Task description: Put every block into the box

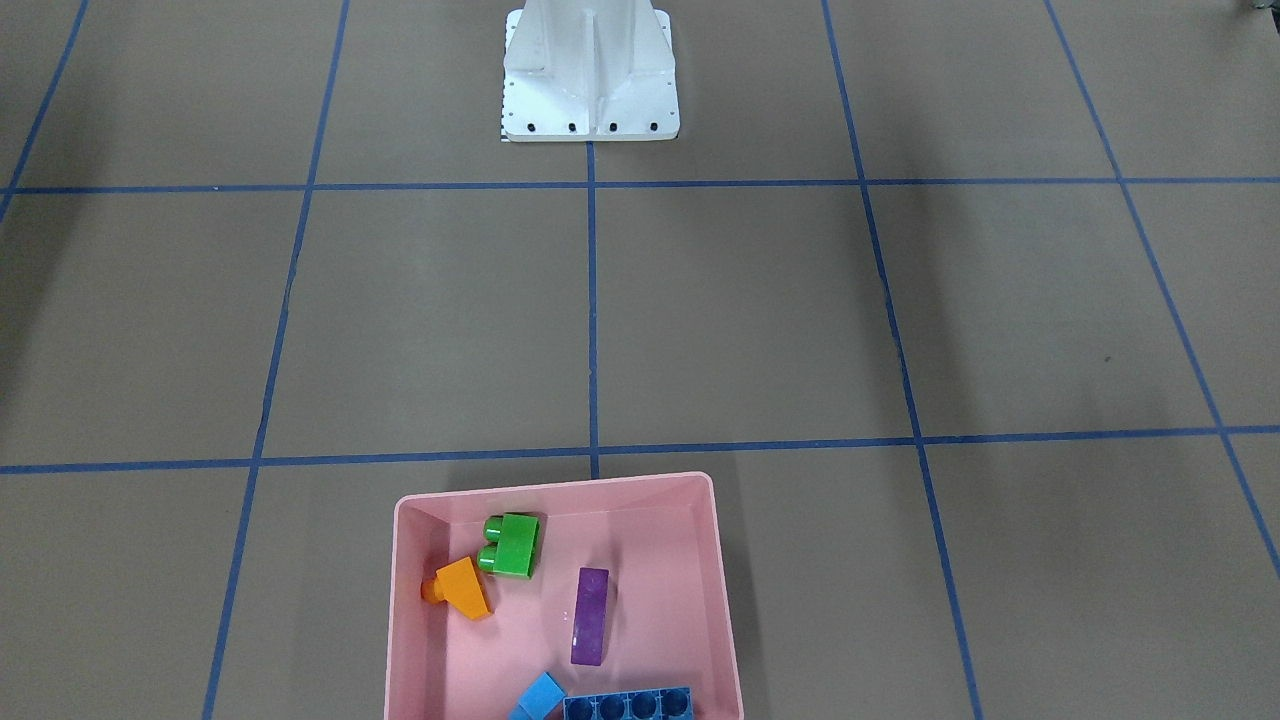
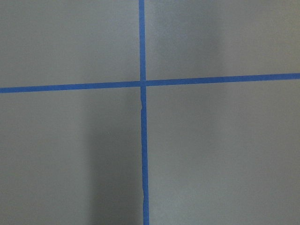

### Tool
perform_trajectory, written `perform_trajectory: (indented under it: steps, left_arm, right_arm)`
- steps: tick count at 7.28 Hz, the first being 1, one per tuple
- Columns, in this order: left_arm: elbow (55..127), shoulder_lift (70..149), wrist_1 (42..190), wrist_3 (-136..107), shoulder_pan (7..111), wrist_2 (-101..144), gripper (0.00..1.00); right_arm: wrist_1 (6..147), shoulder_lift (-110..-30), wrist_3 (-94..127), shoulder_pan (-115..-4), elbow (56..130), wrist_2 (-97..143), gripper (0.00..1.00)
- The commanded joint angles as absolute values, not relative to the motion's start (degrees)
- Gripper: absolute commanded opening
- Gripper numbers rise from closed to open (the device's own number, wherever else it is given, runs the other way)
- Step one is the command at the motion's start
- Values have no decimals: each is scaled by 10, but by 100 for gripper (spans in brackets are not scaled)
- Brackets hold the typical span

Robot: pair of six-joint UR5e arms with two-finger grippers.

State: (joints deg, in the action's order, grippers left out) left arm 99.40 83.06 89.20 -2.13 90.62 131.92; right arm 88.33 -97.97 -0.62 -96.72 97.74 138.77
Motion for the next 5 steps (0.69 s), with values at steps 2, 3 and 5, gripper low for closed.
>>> perform_trajectory:
  steps: [2,3,5]
  left_arm:
    - [994,831,892,-21,906,1319,100]
    - [995,831,892,-21,906,1319,100]
    - [996,831,896,-21,906,1319,100]
  right_arm:
    - [883,-978,-6,-968,977,1387,100]
    - [882,-978,-6,-968,977,1389,100]
    - [882,-979,-6,-968,978,1390,100]
